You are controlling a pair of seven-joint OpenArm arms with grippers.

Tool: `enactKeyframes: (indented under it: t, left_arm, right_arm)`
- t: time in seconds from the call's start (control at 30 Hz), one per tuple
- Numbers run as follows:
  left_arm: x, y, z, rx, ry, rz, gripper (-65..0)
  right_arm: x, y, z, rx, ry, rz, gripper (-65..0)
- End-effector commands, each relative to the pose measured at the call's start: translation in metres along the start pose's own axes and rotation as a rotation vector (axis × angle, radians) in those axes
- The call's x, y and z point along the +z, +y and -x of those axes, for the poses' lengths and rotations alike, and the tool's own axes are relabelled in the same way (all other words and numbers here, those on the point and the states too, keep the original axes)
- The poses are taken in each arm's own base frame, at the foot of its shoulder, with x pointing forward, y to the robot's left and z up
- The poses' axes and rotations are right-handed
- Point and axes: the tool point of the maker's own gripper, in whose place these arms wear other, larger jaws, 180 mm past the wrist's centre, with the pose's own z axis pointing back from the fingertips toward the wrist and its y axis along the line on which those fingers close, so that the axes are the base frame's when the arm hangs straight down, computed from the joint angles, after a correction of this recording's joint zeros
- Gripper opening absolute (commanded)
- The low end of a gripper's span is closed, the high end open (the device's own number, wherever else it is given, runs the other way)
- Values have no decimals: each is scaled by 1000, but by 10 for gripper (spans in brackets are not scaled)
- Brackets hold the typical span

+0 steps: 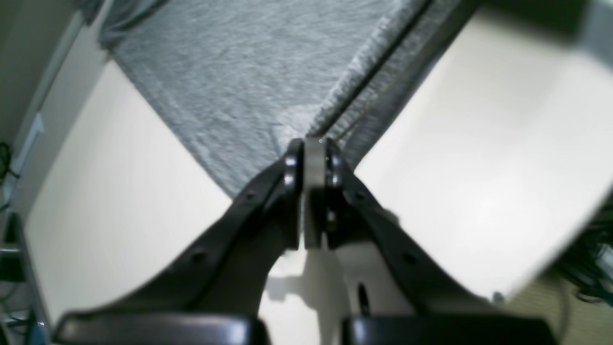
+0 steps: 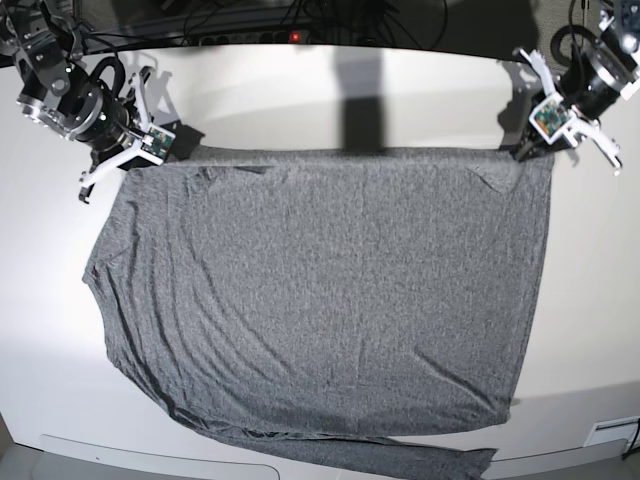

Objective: Fold the T-shirt properly
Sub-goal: 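Grasp the shirt's shoulder edges with both grippers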

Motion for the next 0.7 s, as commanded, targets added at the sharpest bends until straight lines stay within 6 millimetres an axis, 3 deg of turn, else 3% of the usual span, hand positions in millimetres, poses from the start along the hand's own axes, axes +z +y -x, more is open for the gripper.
enactKeyframes:
  t: [0.0,0.2,0.33,0.67]
  left_arm:
    - [-1,15,-5,-11,-20,-39,-650]
    - [-21,40,11,79,-33,-83,-650]
    - [-35,50,28,124,-12,-93,-650]
    - [-90,33,40,163,24,20,-650]
  right_arm:
    - [2,-16,-5,6,-17,42,-650]
    - [-14,-27,-31,-97,-89,101,-650]
    - [-24,-33,-36,-142,-105,118,-650]
    - [-52,-50,-19,-234,-89,137,-650]
